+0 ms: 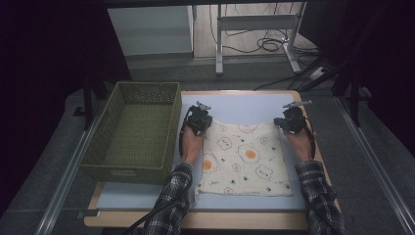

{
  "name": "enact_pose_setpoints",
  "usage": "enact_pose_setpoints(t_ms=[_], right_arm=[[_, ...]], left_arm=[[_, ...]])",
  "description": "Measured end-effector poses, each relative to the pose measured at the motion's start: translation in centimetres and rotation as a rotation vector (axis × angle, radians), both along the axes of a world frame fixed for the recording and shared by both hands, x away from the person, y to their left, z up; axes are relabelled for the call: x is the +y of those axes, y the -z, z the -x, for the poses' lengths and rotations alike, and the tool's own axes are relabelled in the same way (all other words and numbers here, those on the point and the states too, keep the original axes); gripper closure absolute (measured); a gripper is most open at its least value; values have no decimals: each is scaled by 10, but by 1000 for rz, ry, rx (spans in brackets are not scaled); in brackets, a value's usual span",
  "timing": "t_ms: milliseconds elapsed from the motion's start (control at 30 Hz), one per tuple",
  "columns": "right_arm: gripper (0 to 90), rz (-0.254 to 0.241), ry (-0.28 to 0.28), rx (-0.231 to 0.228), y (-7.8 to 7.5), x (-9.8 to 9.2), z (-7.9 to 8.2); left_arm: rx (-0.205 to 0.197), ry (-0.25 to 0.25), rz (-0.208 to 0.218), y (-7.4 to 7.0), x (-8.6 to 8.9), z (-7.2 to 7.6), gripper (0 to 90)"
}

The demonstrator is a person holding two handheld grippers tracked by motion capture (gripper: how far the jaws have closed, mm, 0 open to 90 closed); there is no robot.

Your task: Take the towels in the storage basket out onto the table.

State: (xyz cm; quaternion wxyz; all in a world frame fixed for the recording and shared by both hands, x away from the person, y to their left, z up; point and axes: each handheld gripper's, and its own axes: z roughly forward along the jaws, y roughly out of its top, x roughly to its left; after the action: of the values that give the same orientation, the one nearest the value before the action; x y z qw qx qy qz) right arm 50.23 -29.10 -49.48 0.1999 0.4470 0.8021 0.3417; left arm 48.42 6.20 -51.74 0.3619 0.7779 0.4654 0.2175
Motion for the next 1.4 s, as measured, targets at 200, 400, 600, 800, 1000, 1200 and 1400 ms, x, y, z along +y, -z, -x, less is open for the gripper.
enact_pose_setpoints(t_ms=[200,400,600,800,1000,1200,1400], right_arm=[[878,-19,-16,-9,-4,-11,13],[877,-80,-39,-12,-9,-26,33],[877,-122,-82,-18,-9,-33,59],[874,-137,-120,-20,-10,-34,75],[872,-130,-160,-13,-8,-32,94],[870,-119,-182,1,-5,-35,111],[868,-130,-198,16,-3,-43,127]], left_arm=[[-1,3,-3,-2,4,12,854],[-13,25,-46,-5,0,29,852],[-30,36,-48,-3,0,52,852],[-61,59,-78,-3,2,72,852],[-32,83,-28,-1,8,94,851],[-35,110,-9,-1,9,115,849],[-48,135,-9,-4,9,136,848]])
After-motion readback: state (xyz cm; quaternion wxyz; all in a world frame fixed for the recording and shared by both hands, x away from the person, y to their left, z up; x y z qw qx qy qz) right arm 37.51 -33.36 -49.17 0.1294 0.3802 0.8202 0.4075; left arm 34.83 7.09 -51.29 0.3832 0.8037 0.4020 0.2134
